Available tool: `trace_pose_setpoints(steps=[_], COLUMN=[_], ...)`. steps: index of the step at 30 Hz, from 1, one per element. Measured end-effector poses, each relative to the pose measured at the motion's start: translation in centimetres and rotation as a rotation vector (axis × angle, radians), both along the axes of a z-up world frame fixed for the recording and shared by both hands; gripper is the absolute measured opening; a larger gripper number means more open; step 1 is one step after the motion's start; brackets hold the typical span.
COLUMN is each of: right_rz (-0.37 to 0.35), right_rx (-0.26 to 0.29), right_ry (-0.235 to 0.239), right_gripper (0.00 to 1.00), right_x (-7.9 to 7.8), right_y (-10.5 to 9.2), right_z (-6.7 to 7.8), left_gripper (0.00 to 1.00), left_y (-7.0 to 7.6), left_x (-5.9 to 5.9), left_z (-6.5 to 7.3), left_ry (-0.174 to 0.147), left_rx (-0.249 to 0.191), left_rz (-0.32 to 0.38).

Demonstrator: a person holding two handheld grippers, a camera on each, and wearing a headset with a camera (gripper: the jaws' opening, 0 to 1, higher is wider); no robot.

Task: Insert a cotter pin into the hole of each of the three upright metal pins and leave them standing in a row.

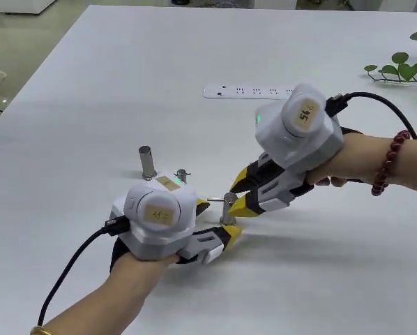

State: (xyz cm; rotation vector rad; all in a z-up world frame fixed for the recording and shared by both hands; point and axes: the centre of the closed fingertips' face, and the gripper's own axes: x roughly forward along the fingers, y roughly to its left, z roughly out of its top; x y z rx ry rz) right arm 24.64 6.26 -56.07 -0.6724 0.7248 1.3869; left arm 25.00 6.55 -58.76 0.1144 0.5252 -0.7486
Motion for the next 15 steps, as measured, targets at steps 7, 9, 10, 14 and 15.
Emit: trace_pose_setpoints(steps=[7,9,10,14,15], right_rz=[-0.017,-0.020,-0.019,-0.026,-0.028], right_rx=[0.006,0.004,0.001,0.006,0.007], right_ry=[0.029,0.034,0.032,0.036,0.033], right_gripper=[0.16,0.15,0.14,0.09,0.09], right_x=[-0.1,-0.1,-0.2,-0.2,-0.2], right_y=[0.3,0.5,0.5,0.7,0.7], right_z=[-0.5,-0.6,-0.6,-0.7,-0.7], left_gripper=[0.46,0.49,0.50,0.55,0.56], left_y=[0.5,0.6,0.6,0.8,0.9], left_x=[-0.5,-0.7,-0.9,-1.5,-1.7], left_z=[0.6,0.8,1.0,1.5,1.7], left_ry=[-0.011,-0.010,-0.012,-0.010,-0.006], left_rx=[0.003,-0.003,-0.005,-0.016,-0.026], left_rz=[-0.012,-0.020,-0.027,-0.037,-0.037])
